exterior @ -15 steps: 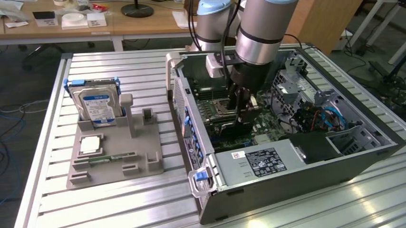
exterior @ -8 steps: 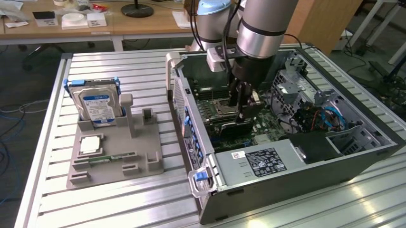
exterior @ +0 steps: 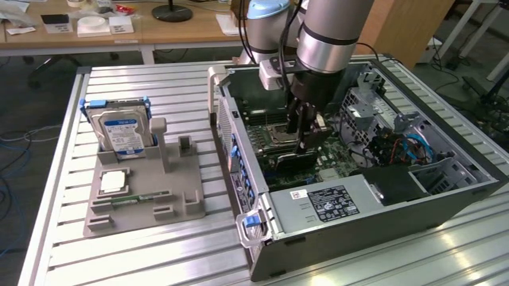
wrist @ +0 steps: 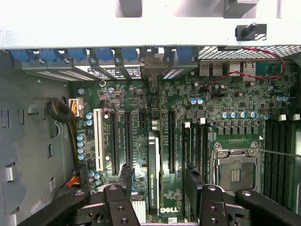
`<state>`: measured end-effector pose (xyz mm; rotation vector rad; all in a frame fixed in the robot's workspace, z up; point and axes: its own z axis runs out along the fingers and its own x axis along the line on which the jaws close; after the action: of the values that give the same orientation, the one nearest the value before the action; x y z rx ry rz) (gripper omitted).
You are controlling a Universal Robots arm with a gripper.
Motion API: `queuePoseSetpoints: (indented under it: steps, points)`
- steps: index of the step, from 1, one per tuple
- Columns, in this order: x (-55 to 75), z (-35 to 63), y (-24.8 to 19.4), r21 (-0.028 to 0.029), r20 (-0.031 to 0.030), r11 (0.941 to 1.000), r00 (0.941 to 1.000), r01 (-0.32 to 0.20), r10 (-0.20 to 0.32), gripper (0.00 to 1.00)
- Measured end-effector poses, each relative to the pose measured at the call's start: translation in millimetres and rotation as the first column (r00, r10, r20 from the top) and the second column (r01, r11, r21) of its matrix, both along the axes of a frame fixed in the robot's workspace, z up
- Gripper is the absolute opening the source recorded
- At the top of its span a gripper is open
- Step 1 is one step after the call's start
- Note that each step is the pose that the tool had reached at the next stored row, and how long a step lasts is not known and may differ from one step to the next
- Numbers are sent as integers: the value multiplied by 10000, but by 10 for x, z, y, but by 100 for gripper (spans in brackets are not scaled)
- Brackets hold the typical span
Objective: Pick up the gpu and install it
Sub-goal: 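Press down on the gpu until it lock into place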
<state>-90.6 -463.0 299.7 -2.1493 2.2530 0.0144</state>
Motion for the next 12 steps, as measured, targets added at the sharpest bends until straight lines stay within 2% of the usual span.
queuePoseSetpoints:
  steps: [9, 11, 12]
  points:
    - [0, 0, 0, 0, 0, 10000, 10000, 0, 0, 56]
    - [0, 0, 0, 0, 0, 10000, 10000, 0, 0, 44]
    - [0, 0, 0, 0, 0, 10000, 10000, 0, 0, 44]
